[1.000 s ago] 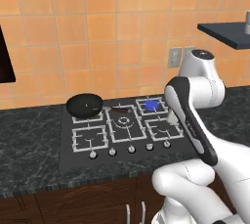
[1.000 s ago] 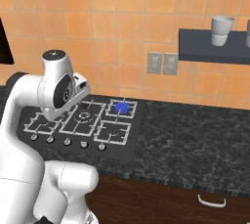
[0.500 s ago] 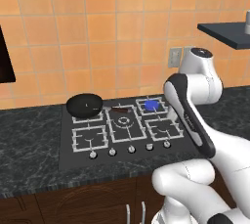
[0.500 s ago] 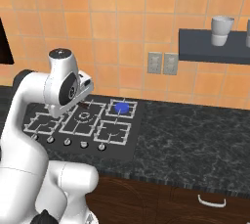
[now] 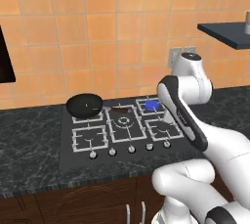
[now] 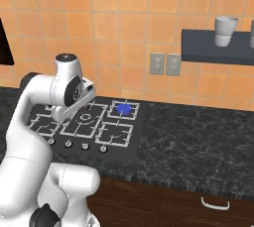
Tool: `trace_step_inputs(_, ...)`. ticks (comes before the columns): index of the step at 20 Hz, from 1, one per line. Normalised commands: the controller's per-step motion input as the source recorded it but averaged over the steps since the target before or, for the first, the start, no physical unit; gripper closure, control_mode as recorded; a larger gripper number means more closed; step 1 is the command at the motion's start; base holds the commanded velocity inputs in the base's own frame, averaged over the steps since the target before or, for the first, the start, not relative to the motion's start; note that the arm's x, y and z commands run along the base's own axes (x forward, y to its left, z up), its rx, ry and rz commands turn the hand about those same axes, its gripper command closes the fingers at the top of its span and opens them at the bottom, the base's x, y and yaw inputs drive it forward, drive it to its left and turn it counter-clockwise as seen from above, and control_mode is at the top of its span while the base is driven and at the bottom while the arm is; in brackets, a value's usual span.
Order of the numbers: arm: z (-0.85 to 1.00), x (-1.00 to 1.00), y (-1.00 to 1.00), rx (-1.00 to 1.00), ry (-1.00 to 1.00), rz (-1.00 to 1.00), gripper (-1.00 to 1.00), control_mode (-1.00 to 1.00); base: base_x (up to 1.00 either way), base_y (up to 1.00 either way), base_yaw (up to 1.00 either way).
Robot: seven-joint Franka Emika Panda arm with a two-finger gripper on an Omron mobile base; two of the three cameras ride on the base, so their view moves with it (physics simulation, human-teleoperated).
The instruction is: Turn off the rear right burner of the stove.
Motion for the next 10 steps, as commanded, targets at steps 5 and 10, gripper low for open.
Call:
trace_step_inputs(5,-0.35,0.0,0.23,-0.06,0.03,0.08,-1.0,-1.0,0.0,0.0,0.0)
trace_step_inputs(10,-0.5,0.1,0.28,-0.04,0.1,0.09,-1.0,-1.0,0.0,0.0,0.0)
